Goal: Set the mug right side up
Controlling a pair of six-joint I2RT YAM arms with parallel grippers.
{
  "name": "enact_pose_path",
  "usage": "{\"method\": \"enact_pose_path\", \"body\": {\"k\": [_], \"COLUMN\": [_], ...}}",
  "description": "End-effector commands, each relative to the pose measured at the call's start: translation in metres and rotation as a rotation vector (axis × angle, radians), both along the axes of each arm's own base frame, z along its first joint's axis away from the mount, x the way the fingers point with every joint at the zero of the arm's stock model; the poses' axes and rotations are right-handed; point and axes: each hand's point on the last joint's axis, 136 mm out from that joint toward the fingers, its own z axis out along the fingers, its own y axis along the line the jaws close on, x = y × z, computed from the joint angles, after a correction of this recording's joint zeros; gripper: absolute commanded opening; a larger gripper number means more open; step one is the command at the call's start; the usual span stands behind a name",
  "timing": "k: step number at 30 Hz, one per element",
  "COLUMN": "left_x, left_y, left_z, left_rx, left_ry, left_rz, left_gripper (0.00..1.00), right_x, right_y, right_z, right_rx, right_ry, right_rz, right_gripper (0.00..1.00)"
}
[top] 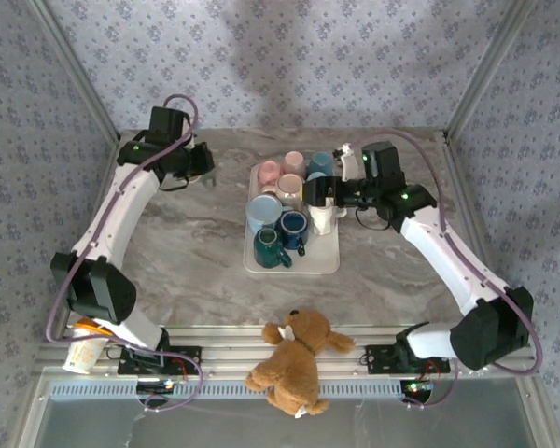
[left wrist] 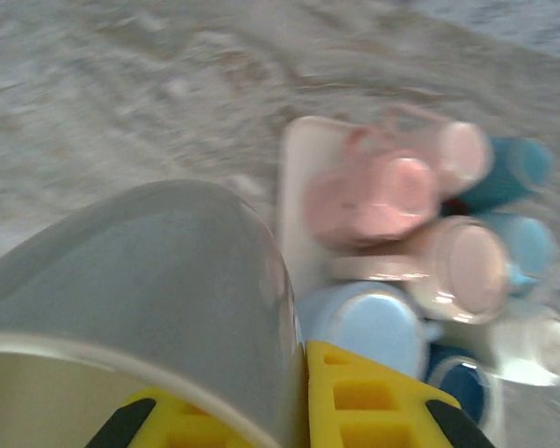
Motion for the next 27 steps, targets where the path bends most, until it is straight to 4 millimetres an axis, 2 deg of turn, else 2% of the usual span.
{"method": "enact_pose_path", "body": {"k": [1,7,15,17,22,27], "left_x": [0.005,0.026,0.057,0.067,0.082,0.095], "left_y": [0.039,0.092,0.129,0.138,0.164,0.175], "left_z": [-0.010,-0.048,-0.099,-0.100,-0.120,-0.129], "left_rx": [0.089,0.125,0.180,0.213,0.251,0.254], "left_ry": [0.037,0.137,0.300,0.296,0.352,0.370], "left_rz": [0.060,0.129,0.121,0.129,0.151,0.148], "left_gripper": [0.00,0.00,0.00,0.00,0.00,0.00], "right_x": [0.009,0.022,0.026,0.026,0.023,0.024], "right_y": [0.015,0.045,0.070,0.074,0.081,0.082], "right_z": [0.006,0.001,-0.010,-0.011,-0.016,-0.020], "right_rx": [0.014,0.055,0.053,0.059,0.048,0.039], "right_ry": [-0.015,0.031,0.061,0.065,0.078,0.082], "right_rz": [0.039,0.071,0.104,0.117,0.143,0.141], "right_gripper": [0.87,0.86,0.86,0.87,0.88,0.88]}}
